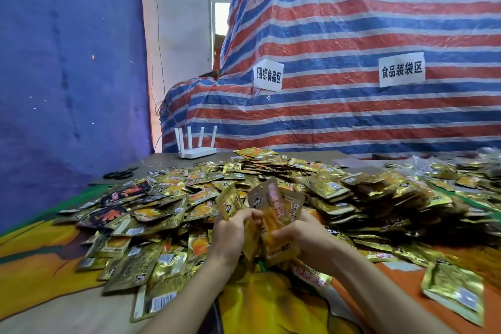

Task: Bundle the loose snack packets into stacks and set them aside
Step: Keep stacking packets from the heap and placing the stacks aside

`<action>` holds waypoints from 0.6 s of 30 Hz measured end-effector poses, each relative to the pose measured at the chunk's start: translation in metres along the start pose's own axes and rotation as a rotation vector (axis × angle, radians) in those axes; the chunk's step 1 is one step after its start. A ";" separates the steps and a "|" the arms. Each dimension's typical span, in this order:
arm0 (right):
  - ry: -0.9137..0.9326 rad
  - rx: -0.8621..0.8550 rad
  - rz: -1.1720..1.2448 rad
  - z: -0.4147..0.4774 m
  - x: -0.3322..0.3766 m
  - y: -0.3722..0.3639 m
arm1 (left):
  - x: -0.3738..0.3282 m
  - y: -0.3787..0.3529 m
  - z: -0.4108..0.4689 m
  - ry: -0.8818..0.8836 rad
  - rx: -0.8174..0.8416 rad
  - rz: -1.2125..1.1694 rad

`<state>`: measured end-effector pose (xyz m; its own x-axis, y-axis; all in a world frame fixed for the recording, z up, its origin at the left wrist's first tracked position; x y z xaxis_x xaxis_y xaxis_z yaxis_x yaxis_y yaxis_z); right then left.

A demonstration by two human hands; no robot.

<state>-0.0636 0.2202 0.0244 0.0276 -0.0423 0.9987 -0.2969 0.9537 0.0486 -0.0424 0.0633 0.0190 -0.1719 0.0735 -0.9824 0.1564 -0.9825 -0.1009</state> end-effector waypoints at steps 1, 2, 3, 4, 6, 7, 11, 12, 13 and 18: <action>0.003 -0.017 -0.007 0.001 0.000 0.002 | -0.001 0.001 0.000 -0.007 -0.022 -0.043; 0.016 -0.031 -0.011 0.002 0.001 0.003 | -0.001 0.002 0.001 -0.016 -0.049 -0.075; 0.029 -0.059 -0.009 0.001 0.002 0.003 | 0.001 0.004 0.004 -0.027 -0.070 -0.099; 0.045 -0.088 0.004 0.001 0.003 0.003 | 0.003 0.005 0.007 -0.042 -0.076 -0.119; 0.081 -0.122 0.042 0.001 0.004 0.003 | 0.001 0.005 0.007 -0.102 -0.058 -0.145; 0.113 -0.133 0.038 0.000 0.005 0.001 | -0.001 0.005 0.006 -0.153 -0.047 -0.150; 0.275 -0.158 -0.044 -0.005 0.007 -0.012 | -0.005 -0.003 0.000 -0.268 -0.002 -0.043; 0.293 -0.140 -0.012 -0.005 0.005 -0.017 | -0.005 -0.006 -0.003 -0.284 0.020 -0.030; 0.308 -0.110 0.029 -0.004 0.004 -0.022 | -0.005 -0.009 -0.005 -0.300 0.039 -0.032; 0.292 -0.051 0.272 -0.002 -0.008 -0.046 | 0.002 -0.019 -0.005 -0.386 0.144 -0.072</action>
<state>-0.0485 0.1771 0.0143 0.2266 0.2934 0.9287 -0.2832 0.9322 -0.2253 -0.0407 0.0832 0.0186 -0.5333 0.1007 -0.8399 -0.0020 -0.9930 -0.1178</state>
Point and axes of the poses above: each hand's wrist, its own z-axis towards the middle knuckle, its own y-axis out of the back of the hand, x = y × z, the point moved 2 cm from there along z, towards the middle knuckle, and after that the axes turned 4 degrees about -z, right-handed, at the moved point
